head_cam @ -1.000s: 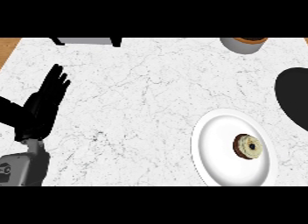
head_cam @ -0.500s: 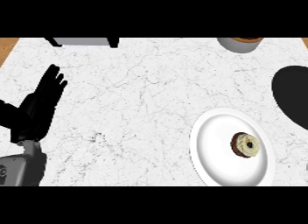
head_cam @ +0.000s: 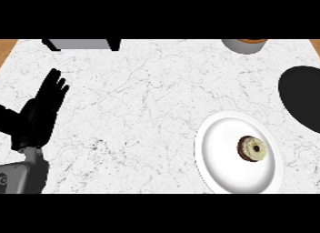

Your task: Pick the lemon from the plate and place it in the pan

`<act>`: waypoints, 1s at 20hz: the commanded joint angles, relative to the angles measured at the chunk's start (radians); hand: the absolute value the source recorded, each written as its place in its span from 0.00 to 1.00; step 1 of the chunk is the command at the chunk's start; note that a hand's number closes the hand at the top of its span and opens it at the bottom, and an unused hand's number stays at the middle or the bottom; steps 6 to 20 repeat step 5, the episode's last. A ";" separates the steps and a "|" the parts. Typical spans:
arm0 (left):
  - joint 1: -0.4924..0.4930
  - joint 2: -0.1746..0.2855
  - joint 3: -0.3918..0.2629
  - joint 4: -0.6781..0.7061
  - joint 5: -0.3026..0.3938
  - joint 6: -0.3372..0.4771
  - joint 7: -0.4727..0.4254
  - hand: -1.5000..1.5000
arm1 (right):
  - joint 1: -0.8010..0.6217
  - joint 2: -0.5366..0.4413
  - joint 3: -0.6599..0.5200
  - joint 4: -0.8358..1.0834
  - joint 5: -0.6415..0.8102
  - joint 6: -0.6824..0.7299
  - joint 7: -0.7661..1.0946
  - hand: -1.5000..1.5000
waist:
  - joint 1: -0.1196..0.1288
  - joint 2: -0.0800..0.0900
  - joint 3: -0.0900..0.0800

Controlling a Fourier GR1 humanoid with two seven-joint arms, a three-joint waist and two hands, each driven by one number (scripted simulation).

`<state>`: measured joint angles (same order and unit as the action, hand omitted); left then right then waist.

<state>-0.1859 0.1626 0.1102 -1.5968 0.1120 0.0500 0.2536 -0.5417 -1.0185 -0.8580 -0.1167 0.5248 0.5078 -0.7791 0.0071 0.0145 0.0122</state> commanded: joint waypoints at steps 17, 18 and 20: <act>0.045 -0.020 -0.020 -0.026 -0.011 0.001 -0.026 0.50 | 0.110 -0.032 -0.001 -0.030 -0.029 0.203 -0.159 0.00 | 0.001 -0.006 0.000; 0.045 -0.020 -0.020 -0.026 -0.011 0.001 -0.026 0.50 | 0.110 -0.032 -0.001 -0.030 -0.029 0.203 -0.159 0.00 | 0.001 -0.006 0.000; 0.045 -0.020 -0.020 -0.026 -0.011 0.001 -0.026 0.50 | 0.110 -0.032 -0.001 -0.030 -0.029 0.203 -0.159 0.00 | 0.001 -0.006 0.000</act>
